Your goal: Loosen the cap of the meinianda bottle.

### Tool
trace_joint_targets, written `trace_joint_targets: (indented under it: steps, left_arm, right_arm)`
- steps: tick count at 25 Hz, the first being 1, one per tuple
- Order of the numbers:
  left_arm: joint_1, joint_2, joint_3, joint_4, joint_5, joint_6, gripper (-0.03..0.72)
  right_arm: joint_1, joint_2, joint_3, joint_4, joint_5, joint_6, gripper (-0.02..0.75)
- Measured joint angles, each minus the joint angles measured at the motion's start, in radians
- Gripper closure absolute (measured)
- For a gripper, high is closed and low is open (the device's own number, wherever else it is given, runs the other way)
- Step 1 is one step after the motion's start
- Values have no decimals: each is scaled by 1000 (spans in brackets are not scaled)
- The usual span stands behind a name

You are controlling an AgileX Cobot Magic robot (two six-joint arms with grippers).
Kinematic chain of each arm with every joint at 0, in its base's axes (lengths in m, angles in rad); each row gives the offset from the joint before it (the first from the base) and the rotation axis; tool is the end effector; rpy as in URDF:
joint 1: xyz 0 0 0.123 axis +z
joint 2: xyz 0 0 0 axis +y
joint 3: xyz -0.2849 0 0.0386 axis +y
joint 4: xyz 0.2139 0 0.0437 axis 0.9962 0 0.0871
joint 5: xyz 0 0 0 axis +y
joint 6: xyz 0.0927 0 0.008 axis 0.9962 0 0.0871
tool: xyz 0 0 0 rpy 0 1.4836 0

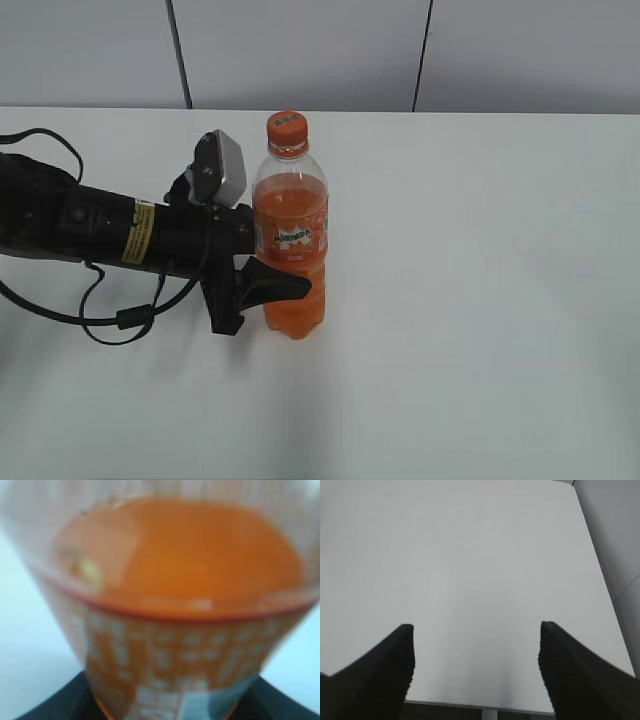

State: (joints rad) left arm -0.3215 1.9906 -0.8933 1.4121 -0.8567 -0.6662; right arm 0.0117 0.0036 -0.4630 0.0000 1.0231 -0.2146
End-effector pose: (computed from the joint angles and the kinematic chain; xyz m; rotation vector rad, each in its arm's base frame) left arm 0.2908 -0.1700 0.1512 1.3546 1.7257 -0.8105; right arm -0.0298 -0.0003 0.2539 -0.2314 2.0366 -0.1265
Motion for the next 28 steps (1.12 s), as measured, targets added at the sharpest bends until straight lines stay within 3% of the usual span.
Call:
trace_joint_targets:
  steps: [16, 28]
  left_arm:
    - [0, 0, 0, 0, 0, 0, 321]
    - [0, 0, -1, 13, -2, 13, 321]
  right_arm:
    - [0, 439, -299, 57, 134, 154, 162]
    - [0, 800, -540, 84, 190, 167, 297]
